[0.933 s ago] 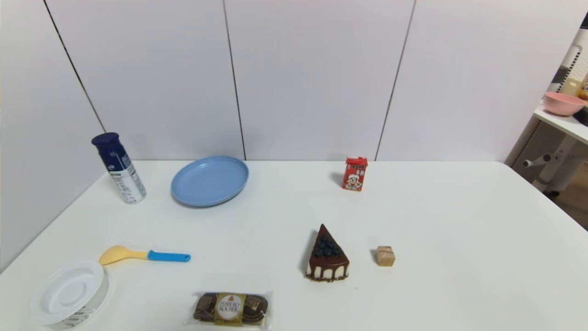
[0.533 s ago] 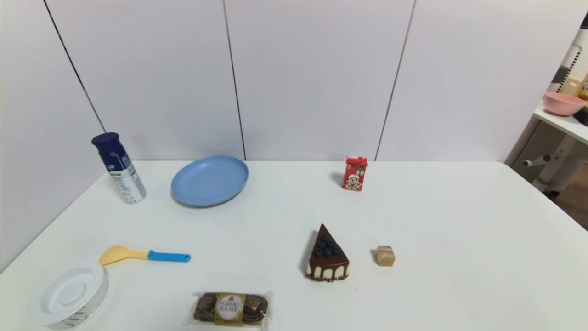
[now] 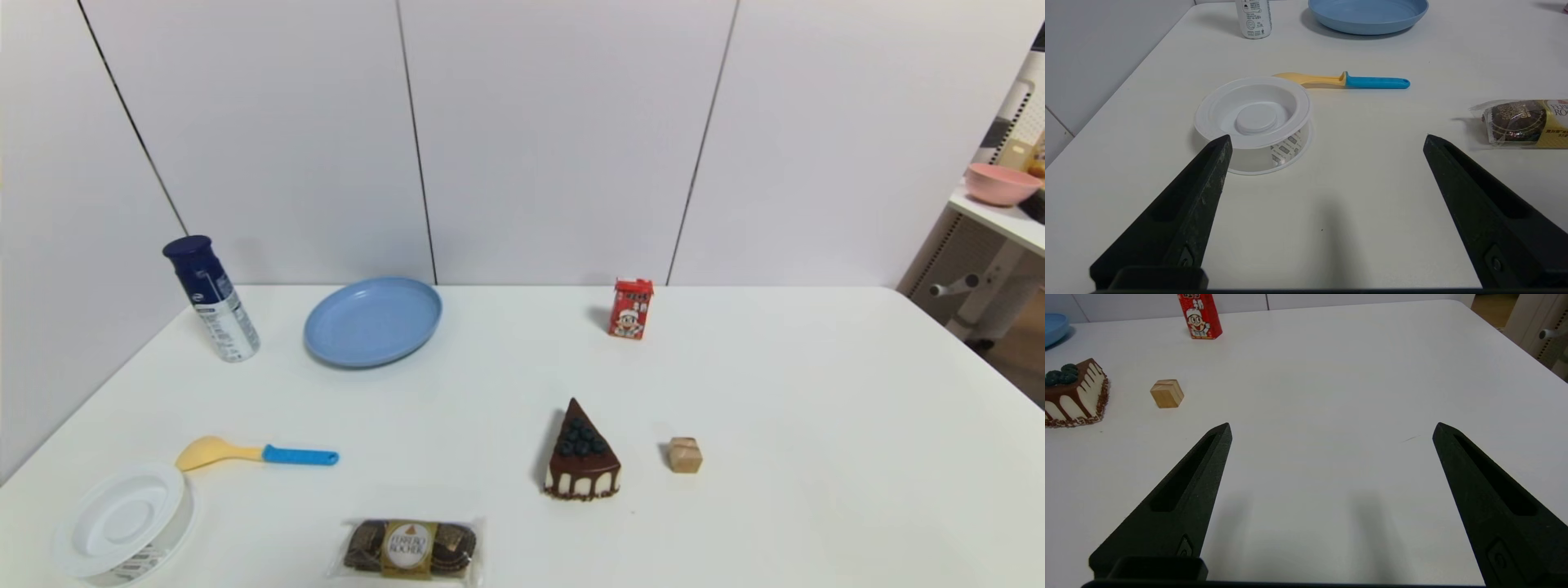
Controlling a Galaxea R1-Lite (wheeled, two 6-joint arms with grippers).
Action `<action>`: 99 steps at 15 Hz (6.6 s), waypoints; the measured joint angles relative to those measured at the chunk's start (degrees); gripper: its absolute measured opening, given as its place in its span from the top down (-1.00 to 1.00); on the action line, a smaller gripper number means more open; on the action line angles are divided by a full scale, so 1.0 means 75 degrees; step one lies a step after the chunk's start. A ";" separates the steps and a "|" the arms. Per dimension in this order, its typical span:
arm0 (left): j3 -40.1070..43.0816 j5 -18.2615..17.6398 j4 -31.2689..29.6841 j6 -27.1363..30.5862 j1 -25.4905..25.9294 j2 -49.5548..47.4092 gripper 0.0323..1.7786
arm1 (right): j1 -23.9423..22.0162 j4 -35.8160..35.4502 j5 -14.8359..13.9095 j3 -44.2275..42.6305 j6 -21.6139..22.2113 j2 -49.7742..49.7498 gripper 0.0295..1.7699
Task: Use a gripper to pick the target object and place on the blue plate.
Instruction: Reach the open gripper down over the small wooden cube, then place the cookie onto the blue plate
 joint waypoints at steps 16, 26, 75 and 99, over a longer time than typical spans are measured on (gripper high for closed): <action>-0.3077 -0.0870 -0.0111 0.1682 -0.0481 0.3469 -0.90 | 0.0000 -0.0002 0.0003 0.0000 0.0003 0.0000 -0.92; -0.8465 -0.2181 0.0323 0.2643 -0.4127 0.9070 -0.90 | 0.0000 -0.0002 0.0000 0.0000 0.0003 0.0000 -0.92; -1.3959 -0.3064 0.1357 0.3730 -0.6619 1.7880 -0.90 | 0.0000 -0.0002 0.0000 0.0000 0.0003 0.0000 -0.92; -1.4510 -0.2999 0.1533 0.3069 -0.6494 1.7636 0.55 | 0.0000 -0.0002 0.0003 0.0000 0.0007 0.0000 -0.92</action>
